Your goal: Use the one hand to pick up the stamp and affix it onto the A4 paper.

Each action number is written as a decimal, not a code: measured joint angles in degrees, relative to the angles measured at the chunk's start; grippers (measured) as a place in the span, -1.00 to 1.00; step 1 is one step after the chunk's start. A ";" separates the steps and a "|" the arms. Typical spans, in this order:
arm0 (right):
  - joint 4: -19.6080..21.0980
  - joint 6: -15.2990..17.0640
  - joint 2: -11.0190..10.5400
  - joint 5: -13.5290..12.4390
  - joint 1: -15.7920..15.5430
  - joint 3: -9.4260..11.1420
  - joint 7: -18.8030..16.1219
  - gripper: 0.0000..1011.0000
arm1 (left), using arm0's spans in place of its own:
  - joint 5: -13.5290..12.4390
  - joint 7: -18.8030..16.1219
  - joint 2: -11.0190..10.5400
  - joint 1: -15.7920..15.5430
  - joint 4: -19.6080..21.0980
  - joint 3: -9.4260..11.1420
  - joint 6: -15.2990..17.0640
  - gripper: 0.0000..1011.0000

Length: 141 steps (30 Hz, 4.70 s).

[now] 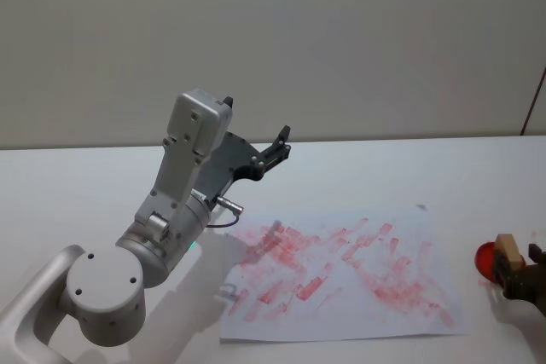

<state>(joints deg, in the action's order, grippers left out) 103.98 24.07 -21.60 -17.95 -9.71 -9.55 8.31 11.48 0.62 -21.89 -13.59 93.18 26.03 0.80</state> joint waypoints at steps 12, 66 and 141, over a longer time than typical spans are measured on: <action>-0.23 0.27 0.13 0.14 0.25 -0.05 -0.21 -0.58 | 0.00 0.00 0.00 0.00 0.00 0.00 0.00 0.98; -9.02 -1.64 4.30 7.74 14.01 -4.26 -29.59 -0.57 | 0.00 0.00 0.00 0.00 0.00 0.00 0.00 0.98; 0.92 -4.34 -3.55 1.30 5.48 0.66 -17.11 -0.57 | 0.00 0.00 0.00 0.00 0.00 0.00 0.00 0.98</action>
<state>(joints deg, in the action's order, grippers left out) 104.90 19.73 -25.15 -16.66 -4.23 -8.89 -8.80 11.48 0.63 -21.89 -13.59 93.18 26.03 0.79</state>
